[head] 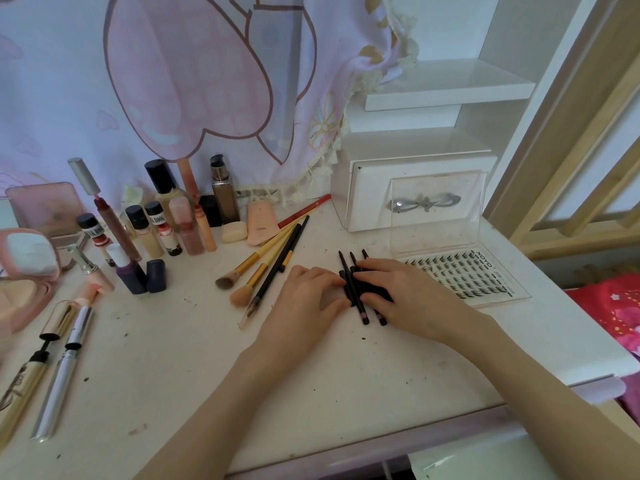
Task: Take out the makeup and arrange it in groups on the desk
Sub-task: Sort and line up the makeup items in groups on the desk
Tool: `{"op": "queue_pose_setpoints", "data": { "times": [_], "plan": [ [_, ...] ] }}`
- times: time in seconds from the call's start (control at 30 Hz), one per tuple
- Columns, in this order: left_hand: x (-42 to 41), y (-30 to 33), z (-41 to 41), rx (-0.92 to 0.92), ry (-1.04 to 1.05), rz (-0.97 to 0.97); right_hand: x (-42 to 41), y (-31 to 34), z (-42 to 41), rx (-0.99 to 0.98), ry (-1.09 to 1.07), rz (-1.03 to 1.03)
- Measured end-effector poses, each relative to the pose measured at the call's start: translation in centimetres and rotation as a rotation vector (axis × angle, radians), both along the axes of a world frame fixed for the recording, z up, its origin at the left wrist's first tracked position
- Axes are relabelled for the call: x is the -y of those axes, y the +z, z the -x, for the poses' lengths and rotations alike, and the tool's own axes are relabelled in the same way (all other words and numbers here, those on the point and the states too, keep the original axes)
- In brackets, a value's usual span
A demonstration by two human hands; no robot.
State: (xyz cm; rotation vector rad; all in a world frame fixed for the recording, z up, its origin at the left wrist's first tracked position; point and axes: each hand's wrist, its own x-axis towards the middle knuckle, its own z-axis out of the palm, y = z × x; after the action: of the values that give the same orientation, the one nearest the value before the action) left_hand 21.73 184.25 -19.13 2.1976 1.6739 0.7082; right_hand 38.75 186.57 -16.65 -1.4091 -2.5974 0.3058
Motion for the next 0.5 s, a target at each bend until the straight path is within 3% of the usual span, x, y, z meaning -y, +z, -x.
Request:
{"op": "queue_pose_setpoints", "data": {
  "times": [0.5],
  "plan": [
    [0.29,0.11,0.29,-0.071,-0.035,-0.034,0.51,0.37,0.23,-0.033,-0.007,0.004]
  ]
}}
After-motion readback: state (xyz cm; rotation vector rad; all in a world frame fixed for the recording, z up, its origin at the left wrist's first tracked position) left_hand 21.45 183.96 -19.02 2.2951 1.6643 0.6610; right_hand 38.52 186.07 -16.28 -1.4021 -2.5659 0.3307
